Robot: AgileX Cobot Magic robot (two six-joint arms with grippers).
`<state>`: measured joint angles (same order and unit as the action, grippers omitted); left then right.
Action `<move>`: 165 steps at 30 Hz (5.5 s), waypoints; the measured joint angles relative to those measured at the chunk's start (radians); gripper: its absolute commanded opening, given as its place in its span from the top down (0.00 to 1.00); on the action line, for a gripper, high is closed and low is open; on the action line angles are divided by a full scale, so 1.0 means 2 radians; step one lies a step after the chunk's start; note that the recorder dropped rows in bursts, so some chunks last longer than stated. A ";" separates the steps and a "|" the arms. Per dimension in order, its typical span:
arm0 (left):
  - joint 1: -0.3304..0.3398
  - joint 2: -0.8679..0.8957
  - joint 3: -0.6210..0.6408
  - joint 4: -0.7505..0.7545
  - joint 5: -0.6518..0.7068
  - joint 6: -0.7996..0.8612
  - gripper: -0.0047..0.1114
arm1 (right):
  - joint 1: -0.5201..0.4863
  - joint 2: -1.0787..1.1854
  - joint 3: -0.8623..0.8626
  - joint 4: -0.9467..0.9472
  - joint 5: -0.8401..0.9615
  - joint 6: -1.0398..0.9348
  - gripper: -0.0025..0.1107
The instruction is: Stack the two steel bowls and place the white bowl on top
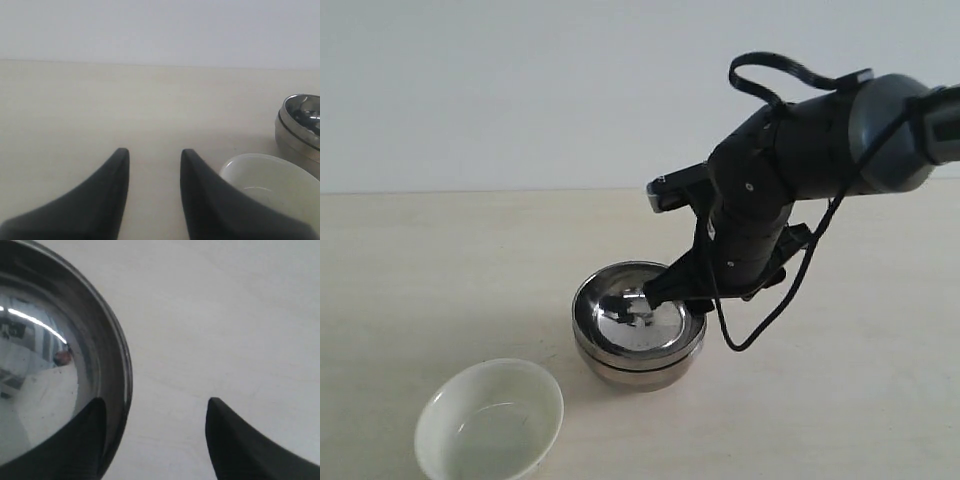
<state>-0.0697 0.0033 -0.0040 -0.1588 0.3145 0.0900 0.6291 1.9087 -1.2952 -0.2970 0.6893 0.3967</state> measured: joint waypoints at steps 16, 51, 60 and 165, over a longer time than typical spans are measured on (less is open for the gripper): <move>0.000 0.000 0.000 0.000 0.000 0.000 0.68 | 0.000 0.029 0.000 0.013 -0.039 0.008 0.98; 0.000 0.000 0.000 0.000 0.000 0.000 0.68 | -0.021 -0.110 -0.003 0.033 -0.064 -0.046 0.59; 0.000 0.000 0.000 0.000 0.000 0.000 0.68 | 0.138 -0.129 -0.003 0.178 -0.032 -0.271 0.59; 0.000 0.000 0.000 0.000 0.000 0.000 0.68 | 0.105 -0.005 -0.003 -0.087 -0.017 -0.076 0.98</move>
<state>-0.0697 0.0033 -0.0040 -0.1588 0.3145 0.0900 0.8399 1.8992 -1.3021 -0.4720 0.6554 0.2440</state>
